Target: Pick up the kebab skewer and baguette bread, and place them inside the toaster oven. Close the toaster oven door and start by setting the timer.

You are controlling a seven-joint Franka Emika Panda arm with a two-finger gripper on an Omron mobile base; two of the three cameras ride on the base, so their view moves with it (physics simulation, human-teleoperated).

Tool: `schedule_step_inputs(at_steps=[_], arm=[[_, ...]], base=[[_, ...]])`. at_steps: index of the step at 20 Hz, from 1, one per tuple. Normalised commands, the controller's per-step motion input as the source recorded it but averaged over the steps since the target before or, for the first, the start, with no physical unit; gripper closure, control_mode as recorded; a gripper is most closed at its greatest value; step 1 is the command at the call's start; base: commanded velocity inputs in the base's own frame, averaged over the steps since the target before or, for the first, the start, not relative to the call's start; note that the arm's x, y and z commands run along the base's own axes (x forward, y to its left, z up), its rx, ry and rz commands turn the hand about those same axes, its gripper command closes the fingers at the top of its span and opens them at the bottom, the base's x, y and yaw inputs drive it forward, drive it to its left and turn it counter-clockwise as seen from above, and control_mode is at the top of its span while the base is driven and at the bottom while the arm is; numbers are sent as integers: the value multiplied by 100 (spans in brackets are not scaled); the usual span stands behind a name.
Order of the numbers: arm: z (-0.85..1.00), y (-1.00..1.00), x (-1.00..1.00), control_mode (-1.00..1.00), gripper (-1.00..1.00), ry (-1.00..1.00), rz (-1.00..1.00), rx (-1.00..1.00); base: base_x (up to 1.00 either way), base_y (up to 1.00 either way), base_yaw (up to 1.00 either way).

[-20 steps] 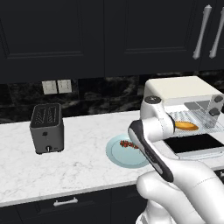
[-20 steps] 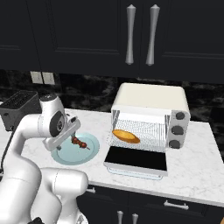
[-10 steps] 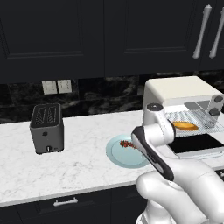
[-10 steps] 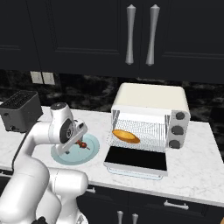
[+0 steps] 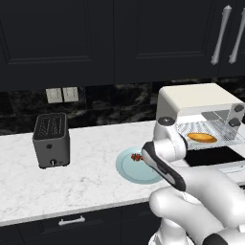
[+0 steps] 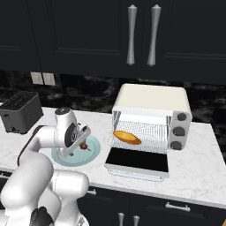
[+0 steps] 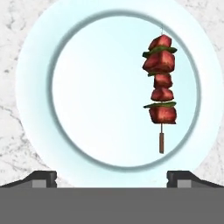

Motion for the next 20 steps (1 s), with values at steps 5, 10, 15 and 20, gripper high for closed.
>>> schedule_step_inputs(at_steps=[5,10,15,20], arm=[[0,0,36,-100,-100,1,0,0],[-20,-2,20,-100,-100,3,0,0],[-26,-2,14,-100,-100,3,0,0],[-5,-10,22,-100,-100,1,0,0]], base=[[0,0,0],[0,0,0],[0,0,0],[0,0,0]])
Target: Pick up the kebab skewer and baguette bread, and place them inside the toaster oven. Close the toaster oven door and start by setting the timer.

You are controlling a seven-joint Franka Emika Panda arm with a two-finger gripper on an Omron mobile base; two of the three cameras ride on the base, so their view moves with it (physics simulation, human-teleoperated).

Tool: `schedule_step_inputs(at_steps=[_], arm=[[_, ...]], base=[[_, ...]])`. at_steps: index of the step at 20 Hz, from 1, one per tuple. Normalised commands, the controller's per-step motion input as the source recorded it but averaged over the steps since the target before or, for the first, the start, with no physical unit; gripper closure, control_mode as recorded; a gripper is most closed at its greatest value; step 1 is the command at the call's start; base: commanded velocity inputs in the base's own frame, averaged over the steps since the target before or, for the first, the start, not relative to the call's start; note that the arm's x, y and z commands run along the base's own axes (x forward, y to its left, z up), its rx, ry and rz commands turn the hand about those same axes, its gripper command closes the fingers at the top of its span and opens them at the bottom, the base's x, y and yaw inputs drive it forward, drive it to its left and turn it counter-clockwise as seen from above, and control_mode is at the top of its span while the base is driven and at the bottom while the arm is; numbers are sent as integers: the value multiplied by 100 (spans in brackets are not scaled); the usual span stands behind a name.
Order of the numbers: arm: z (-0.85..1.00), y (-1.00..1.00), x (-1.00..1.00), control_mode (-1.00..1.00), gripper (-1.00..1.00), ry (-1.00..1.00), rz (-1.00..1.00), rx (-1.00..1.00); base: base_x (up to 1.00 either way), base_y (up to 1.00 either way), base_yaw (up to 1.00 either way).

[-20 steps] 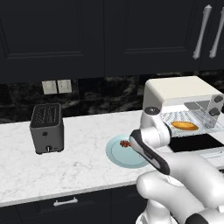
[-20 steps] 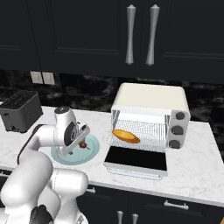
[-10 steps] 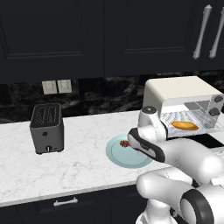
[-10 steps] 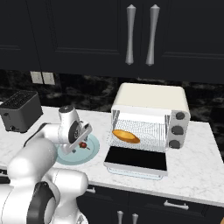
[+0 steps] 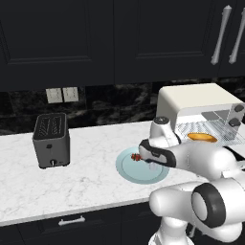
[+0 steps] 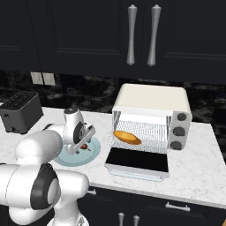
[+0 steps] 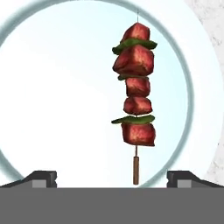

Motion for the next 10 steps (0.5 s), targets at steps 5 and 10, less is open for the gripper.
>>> schedule_step_inputs(at_steps=[5,10], arm=[[-14,-7,9,-100,-100,5,0,0],[-21,0,0,-100,-100,4,0,0]], base=[[0,0,0],[0,0,0]])
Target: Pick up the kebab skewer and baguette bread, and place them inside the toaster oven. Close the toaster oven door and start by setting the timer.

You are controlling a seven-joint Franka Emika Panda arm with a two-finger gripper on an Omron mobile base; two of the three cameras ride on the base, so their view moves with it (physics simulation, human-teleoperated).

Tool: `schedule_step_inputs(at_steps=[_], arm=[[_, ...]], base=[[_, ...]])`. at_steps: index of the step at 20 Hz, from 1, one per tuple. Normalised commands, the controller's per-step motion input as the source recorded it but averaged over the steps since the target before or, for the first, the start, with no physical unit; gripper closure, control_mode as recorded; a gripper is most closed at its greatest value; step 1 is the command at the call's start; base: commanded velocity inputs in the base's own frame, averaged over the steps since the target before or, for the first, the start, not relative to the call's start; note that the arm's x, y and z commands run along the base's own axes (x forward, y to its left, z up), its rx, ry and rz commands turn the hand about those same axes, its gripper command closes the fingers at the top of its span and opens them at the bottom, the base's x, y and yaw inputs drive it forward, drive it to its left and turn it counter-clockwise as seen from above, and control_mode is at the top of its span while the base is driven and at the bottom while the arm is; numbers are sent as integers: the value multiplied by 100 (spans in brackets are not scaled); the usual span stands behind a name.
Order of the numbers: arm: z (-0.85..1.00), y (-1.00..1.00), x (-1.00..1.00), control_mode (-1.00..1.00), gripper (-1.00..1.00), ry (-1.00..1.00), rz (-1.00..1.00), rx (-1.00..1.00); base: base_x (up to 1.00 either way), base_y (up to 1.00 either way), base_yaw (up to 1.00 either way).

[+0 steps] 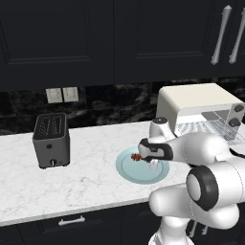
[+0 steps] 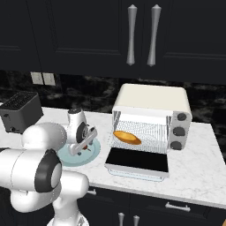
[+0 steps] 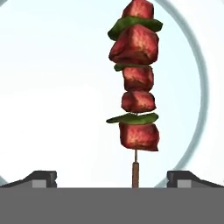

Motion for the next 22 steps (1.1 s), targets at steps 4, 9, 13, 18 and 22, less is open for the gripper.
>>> schedule_step_inputs(at_steps=[4,9,13,18,22], arm=[[-8,0,2,-100,-100,0,0,0],[0,0,8,-100,-100,0,0,0],[-3,6,15,-100,-100,0,0,0],[-3,7,20,-100,-100,0,0,0],[-13,1,11,-100,-100,0,0,0]], base=[[0,0,0],[0,0,0],[0,0,0],[0,0,0],[0,0,0]])
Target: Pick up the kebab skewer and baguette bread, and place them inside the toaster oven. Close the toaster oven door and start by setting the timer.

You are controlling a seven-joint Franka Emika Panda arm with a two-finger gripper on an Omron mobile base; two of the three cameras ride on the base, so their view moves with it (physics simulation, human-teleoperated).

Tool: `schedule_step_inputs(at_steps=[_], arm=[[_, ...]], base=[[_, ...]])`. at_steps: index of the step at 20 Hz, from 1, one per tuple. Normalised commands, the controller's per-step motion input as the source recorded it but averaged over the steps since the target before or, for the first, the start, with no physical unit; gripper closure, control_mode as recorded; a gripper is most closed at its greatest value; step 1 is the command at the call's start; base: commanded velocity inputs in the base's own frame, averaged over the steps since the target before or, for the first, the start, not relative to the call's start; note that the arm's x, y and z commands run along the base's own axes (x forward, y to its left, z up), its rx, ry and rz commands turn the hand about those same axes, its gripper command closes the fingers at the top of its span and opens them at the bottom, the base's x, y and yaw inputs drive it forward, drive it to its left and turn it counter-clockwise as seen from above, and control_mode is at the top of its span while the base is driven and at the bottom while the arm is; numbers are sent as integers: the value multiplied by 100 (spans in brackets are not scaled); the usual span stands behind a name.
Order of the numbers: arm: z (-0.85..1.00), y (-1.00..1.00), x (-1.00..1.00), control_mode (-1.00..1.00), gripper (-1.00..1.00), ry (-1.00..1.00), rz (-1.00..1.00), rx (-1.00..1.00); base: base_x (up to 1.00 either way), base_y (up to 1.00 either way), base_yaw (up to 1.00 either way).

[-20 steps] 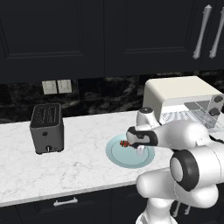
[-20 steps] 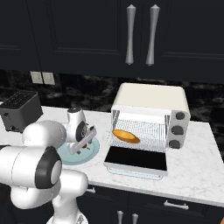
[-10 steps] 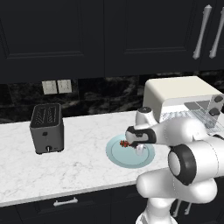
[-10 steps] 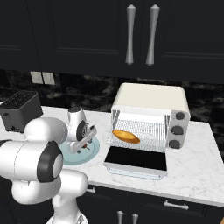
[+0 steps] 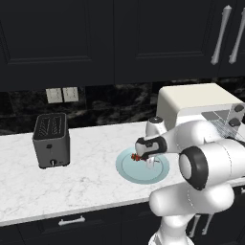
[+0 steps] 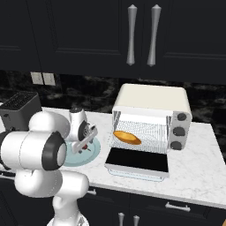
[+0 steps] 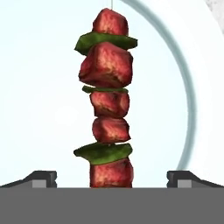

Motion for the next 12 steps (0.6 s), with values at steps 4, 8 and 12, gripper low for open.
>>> schedule_step_inputs(at_steps=[4,8,12], arm=[[-20,0,0,-100,-100,1,0,0],[-14,0,6,-100,-100,0,0,0],[-3,0,15,-100,-100,0,0,0]], base=[[0,0,0],[0,0,0],[0,0,0]])
